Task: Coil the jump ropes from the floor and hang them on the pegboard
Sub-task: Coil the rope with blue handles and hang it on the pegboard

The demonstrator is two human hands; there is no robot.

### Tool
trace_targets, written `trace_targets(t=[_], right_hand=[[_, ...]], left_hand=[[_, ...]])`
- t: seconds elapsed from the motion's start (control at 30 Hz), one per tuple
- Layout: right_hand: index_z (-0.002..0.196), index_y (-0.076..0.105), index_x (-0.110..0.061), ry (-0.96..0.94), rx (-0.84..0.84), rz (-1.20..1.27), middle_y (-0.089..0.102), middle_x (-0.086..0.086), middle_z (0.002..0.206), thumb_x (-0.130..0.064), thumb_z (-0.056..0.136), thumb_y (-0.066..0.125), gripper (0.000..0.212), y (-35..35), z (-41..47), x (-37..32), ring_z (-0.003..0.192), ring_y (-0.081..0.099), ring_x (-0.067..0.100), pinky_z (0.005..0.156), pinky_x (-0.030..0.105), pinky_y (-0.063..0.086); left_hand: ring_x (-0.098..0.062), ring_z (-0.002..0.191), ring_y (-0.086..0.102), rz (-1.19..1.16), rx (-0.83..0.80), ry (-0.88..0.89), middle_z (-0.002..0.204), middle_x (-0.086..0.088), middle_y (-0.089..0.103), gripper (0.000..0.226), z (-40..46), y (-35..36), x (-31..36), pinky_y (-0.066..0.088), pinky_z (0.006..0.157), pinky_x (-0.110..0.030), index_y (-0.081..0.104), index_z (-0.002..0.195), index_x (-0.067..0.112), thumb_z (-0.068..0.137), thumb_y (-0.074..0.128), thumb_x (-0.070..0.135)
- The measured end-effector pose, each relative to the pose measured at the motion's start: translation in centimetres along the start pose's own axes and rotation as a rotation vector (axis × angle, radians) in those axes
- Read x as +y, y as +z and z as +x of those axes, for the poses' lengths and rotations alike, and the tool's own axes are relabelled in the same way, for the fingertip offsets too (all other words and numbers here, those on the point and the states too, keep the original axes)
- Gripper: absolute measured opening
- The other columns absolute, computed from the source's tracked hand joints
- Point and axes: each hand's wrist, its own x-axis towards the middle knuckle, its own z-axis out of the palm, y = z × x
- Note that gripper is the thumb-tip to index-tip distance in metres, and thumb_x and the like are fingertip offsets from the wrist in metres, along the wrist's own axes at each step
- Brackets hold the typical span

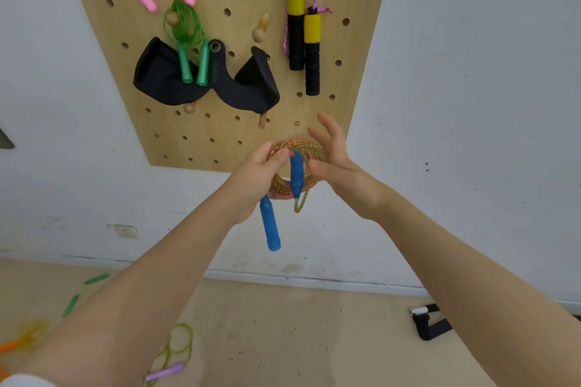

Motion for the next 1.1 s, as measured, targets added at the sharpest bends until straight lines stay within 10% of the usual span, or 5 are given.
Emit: trace_targets(t=[0.4, 0.63, 0.83, 1.0, 1.1], right_hand=[[0.145, 0.015, -0.026, -0.154, 0.359, -0.383, 0.053, -0.004, 0.113, -0.023, 0.086, 0.065, 0.078, 0.6, 0.8, -0.3, 0.098, 0.06, 0.012, 0.083, 0.023, 0.054], [0.135, 0.041, -0.015, 0.058, 0.046, 0.072, 0.056, 0.007, 0.126, -0.075, 0.063, 0.061, 0.096, 0.0, 0.8, 1.0, 0.116, 0.056, 0.023, 0.104, 0.04, 0.043], [0.088, 0.054, -0.028, 0.036, -0.051, -0.132, 0.051, -0.014, 0.058, -0.098, 0.05, 0.03, 0.083, 0.3, 0.3, 1.3, 0.049, 0.04, 0.004, 0.054, 0.02, 0.042], [0.085, 0.059, -0.018, 0.183, 0.156, -0.285, 0.042, 0.003, 0.069, -0.07, 0.088, 0.023, 0.064, -0.4, -0.2, 1.8, 0.057, 0.038, 0.014, 0.061, 0.029, 0.042], [0.067, 0.052, -0.011, 0.393, 0.141, -0.425, 0.051, 0.004, 0.065, -0.059, 0.095, 0.022, 0.063, 1.2, 0.0, 3.0, 0.056, 0.049, 0.017, 0.061, 0.029, 0.046]], left_hand=[[-0.017, 0.099, 0.064, -0.108, -0.018, 0.08, 0.105, 0.0, 0.067, 0.017, -1.1, 0.8, 0.8, 0.054, 0.082, -0.032, 0.058, 0.1, 0.03, 0.099, 0.041, 0.032], [-0.022, 0.106, 0.061, 0.003, -0.033, 0.084, 0.112, -0.005, 0.063, 0.019, -1.2, 0.4, 1.4, 0.051, 0.093, -0.043, 0.055, 0.106, 0.028, 0.098, 0.04, 0.036], [-0.011, 0.086, 0.061, 0.019, 0.052, 0.111, 0.091, 0.006, 0.062, 0.02, -2.1, 0.5, 1.5, 0.053, 0.07, -0.023, 0.052, 0.099, 0.026, 0.1, 0.035, 0.036], [-0.007, 0.083, 0.059, -0.262, 0.282, 0.07, 0.101, 0.003, 0.06, 0.027, -1.5, -0.2, 2.2, 0.049, 0.05, -0.015, 0.05, 0.11, 0.02, 0.1, 0.032, 0.038], [-0.011, 0.092, 0.055, 0.064, 0.333, 0.169, 0.105, 0.001, 0.055, 0.027, -1.6, 0.6, 1.9, 0.045, 0.066, -0.02, 0.045, 0.11, 0.018, 0.101, 0.03, 0.038]])
